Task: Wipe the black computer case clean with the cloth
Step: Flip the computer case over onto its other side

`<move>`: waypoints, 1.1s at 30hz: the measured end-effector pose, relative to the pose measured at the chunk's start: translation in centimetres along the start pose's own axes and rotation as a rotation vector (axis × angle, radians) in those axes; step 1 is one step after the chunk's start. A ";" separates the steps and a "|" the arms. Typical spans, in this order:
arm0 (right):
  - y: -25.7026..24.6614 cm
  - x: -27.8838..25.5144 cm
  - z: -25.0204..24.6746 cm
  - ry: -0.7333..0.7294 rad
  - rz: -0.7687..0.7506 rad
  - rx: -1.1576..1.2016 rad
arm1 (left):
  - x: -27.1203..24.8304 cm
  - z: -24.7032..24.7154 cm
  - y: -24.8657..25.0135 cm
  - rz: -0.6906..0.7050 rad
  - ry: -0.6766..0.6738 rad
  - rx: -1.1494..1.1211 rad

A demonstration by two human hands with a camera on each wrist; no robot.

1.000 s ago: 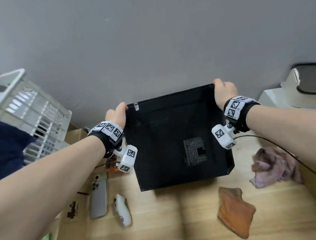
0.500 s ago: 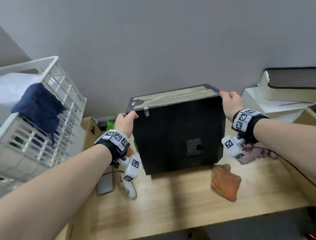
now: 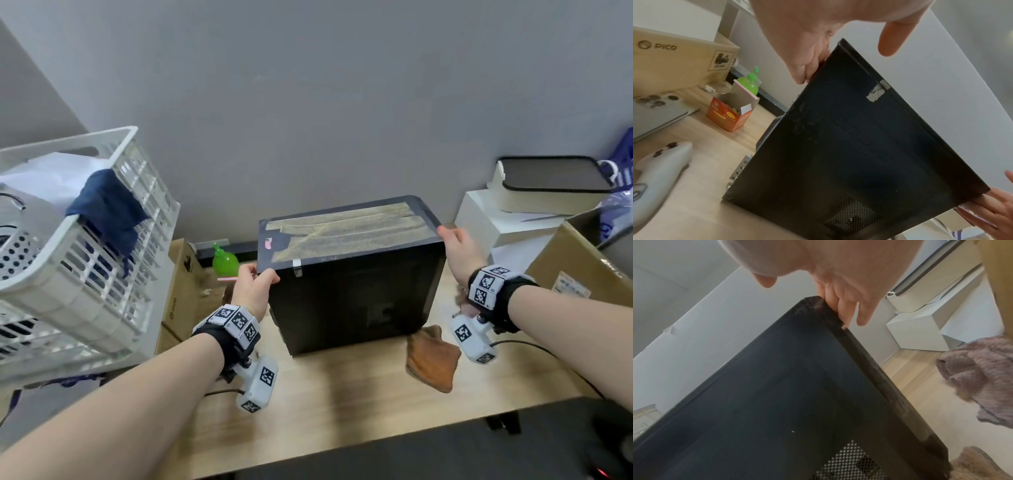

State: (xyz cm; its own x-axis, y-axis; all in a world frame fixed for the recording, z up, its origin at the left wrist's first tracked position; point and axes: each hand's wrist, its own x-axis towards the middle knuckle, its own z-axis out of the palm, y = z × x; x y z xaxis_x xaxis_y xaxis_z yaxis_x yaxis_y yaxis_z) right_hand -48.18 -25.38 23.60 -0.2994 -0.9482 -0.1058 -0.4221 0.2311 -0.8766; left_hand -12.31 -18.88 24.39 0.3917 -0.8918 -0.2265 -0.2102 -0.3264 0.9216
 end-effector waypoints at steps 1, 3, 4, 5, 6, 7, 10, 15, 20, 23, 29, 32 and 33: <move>0.4 -0.2 -0.1 -0.004 0.002 0.017 | -0.1 0.0 -0.4 0.001 0.010 0.001; 1.2 -0.4 -0.2 -0.014 0.024 0.042 | 0.0 0.2 -1.1 -0.003 0.029 0.005; 1.3 -0.3 -0.3 -0.019 0.039 0.056 | -0.1 0.2 -1.1 -0.011 0.041 -0.001; 1.5 -0.2 -0.5 -0.024 0.045 0.087 | -0.1 0.3 -1.1 -0.016 0.047 -0.006; 1.6 0.1 -0.7 -0.027 0.051 0.133 | -0.1 0.4 -1.0 -0.023 0.053 0.002; 1.9 0.4 -0.8 -0.023 0.059 0.177 | 0.1 0.5 -0.9 -0.020 0.059 0.015; 5.5 2.4 -1.0 0.049 0.163 0.143 | -0.2 0.3 -0.6 -0.036 0.066 0.034; 15.4 2.9 2.0 -0.266 0.267 -0.497 | -1.4 -0.5 -5.5 -0.210 0.115 0.310; 19.2 -0.1 5.9 -0.548 0.117 -0.719 | -2.7 0.7 -10.9 -0.249 0.056 0.396; 21.2 -0.1 8.7 -0.484 0.189 -0.780 | -1.8 1.9 -10.3 -0.149 0.055 0.340; 22.5 -0.2 11.5 -0.433 0.142 -1.017 | -1.1 3.4 -9.8 -0.052 0.076 0.344; 24.4 0.7 11.7 -0.506 0.065 -1.059 | -1.5 4.1 -10.3 -0.049 0.094 0.292; 24.5 0.8 11.3 -0.528 0.048 -1.069 | -1.5 4.3 -10.3 -0.047 0.099 0.271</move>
State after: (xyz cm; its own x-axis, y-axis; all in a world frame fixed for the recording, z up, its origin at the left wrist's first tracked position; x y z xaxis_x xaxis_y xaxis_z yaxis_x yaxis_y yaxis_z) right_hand -49.08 -22.91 -3.32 -0.0509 -0.8482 -0.5271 -0.9937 0.0956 -0.0578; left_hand -14.59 -15.51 13.87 0.4893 -0.8433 -0.2224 -0.4161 -0.4499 0.7903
